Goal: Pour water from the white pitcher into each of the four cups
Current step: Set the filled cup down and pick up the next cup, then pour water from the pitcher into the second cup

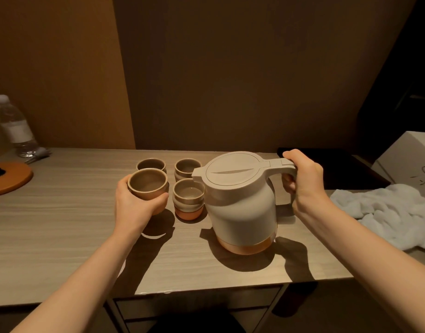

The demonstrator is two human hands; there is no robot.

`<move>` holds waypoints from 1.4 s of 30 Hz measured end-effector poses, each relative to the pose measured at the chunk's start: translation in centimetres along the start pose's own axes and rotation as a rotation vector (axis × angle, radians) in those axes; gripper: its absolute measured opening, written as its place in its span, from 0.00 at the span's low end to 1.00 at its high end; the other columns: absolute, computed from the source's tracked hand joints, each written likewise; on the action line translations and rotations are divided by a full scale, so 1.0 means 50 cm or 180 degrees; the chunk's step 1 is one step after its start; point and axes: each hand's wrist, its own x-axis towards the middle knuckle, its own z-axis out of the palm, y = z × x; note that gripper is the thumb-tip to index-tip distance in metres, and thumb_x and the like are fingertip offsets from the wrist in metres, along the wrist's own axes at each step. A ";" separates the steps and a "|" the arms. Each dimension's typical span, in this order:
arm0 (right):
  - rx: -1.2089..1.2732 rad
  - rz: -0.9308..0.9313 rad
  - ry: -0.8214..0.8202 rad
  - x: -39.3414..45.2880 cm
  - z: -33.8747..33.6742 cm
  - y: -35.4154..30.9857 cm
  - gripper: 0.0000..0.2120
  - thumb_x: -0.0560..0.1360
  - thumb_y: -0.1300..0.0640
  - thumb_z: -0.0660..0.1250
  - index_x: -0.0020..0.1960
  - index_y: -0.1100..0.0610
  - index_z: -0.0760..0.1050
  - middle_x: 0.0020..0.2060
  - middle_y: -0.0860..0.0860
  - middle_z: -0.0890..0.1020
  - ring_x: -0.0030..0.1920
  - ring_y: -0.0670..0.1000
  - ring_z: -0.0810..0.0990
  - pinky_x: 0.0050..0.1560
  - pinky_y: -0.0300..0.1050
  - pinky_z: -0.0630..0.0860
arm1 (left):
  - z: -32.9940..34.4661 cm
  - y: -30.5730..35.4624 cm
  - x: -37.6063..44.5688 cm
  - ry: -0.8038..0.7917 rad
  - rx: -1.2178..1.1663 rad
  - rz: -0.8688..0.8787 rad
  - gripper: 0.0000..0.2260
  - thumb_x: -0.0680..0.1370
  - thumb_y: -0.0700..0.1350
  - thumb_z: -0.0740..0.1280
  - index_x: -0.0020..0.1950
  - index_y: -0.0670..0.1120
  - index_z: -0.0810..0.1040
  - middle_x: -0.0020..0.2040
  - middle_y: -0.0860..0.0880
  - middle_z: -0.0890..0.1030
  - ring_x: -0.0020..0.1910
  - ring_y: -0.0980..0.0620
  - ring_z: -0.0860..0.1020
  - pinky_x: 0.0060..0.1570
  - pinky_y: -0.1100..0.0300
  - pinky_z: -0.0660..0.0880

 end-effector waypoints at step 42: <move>-0.0413 -0.0054 -0.0270 -0.022 -0.030 -0.030 0.21 0.73 0.55 0.66 0.22 0.52 0.68 0.19 0.45 0.69 0.21 0.43 0.65 0.25 0.37 0.62 | 0.035 0.100 -0.097 -0.0893 0.0890 0.0767 0.41 0.58 0.50 0.82 0.66 0.56 0.66 0.61 0.54 0.73 0.61 0.50 0.66 0.56 0.55 0.66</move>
